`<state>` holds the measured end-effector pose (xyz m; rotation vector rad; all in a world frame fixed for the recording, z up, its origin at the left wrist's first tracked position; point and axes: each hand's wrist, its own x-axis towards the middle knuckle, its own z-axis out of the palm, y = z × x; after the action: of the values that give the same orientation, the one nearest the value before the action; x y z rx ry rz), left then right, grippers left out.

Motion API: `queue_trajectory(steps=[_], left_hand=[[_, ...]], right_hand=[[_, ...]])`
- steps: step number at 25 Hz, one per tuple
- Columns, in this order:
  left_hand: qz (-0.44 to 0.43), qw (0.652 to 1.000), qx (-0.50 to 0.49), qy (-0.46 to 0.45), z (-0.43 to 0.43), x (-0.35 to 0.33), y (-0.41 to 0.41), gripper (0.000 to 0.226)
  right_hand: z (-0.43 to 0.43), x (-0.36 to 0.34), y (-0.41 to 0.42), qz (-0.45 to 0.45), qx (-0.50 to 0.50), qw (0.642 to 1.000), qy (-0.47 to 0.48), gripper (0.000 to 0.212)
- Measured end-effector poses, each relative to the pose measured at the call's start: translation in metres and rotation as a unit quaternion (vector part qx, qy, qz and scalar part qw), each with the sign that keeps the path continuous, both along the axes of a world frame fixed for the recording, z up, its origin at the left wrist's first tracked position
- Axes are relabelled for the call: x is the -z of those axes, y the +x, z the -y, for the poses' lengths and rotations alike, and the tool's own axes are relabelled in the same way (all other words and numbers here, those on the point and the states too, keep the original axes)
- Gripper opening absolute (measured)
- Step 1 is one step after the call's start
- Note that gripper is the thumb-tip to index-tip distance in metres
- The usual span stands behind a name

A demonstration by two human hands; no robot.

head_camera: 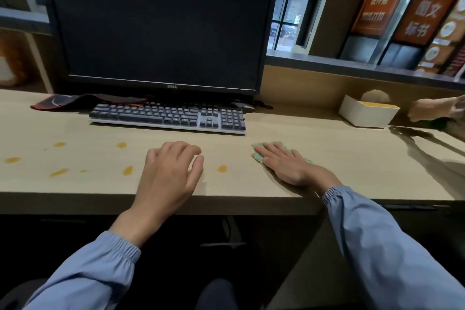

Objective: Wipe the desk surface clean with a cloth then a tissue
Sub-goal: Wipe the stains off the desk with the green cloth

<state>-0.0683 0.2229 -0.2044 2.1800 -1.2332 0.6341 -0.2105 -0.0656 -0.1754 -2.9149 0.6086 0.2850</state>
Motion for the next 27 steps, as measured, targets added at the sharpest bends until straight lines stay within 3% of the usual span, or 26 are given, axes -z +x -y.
queue_trajectory(steps=[10,15,20,27], left_hand=[[-0.014,0.999,-0.01,-0.047,0.015,0.009,0.013,0.034],[-0.011,0.998,-0.025,-0.051,0.015,0.013,0.012,0.039],[-0.015,0.998,-0.027,-0.047,0.014,0.012,0.01,0.039],[-0.049,0.998,-0.023,-0.028,0.015,0.01,0.008,0.042]], right_hand=[[0.092,-0.004,0.127,-0.023,0.053,0.998,-0.007,0.054],[0.111,-0.007,0.152,-0.026,0.048,0.998,-0.011,0.055],[0.084,-0.007,0.116,-0.024,0.005,1.0,-0.011,0.052],[0.004,0.0,-0.007,-0.006,-0.076,0.997,-0.001,0.05]])
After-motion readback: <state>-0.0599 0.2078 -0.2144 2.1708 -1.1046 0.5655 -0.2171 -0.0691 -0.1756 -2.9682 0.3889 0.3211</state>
